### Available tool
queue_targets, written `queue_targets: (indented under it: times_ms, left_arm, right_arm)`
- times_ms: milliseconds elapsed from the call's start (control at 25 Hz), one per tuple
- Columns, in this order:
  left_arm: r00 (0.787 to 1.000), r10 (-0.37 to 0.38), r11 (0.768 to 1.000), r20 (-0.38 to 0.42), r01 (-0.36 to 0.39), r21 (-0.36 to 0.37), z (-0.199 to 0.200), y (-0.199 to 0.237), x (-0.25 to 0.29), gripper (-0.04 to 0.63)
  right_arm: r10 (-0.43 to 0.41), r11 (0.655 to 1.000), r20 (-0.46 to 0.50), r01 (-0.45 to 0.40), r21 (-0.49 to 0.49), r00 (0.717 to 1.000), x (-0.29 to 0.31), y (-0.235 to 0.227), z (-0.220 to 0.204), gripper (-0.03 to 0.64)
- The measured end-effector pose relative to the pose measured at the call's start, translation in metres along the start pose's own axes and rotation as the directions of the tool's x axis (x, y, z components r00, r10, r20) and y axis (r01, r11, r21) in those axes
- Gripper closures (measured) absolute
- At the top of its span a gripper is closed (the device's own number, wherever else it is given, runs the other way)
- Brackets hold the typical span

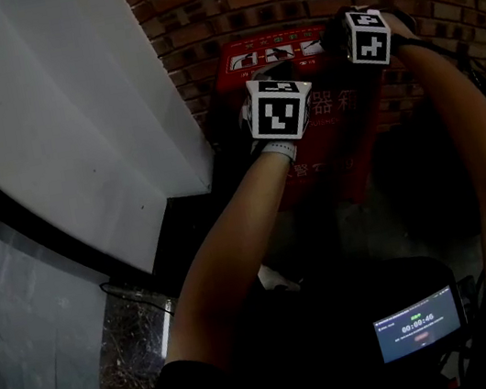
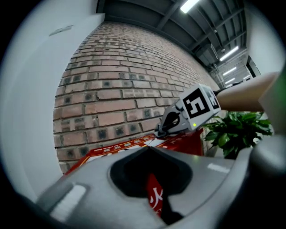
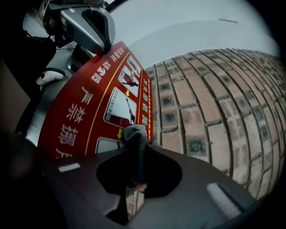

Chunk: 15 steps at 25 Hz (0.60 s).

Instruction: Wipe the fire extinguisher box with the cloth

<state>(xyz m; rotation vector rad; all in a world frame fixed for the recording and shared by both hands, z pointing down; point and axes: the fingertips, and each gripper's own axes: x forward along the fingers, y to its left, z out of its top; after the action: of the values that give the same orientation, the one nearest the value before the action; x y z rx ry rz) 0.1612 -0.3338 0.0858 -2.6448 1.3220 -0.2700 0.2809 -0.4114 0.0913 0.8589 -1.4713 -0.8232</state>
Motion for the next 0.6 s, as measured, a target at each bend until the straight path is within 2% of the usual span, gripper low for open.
queue_targets:
  times_ms: [280, 600]
  left_arm:
    - [1.0, -0.023, 1.0, -0.009, 0.023, -0.004, 0.006, -0.021, 0.002, 0.592]
    - [1.0, -0.015, 1.0, -0.014, 0.015, 0.009, 0.008, -0.023, -0.011, 0.592]
  right_arm:
    - [-0.014, 0.999, -0.045, 0.015, 0.03, 0.999, -0.011, 0.002, -0.043, 0.588]
    - [-0.012, 0.999, -0.125, 0.017, 0.042, 0.992, -0.026, 0.005, -0.077, 0.588]
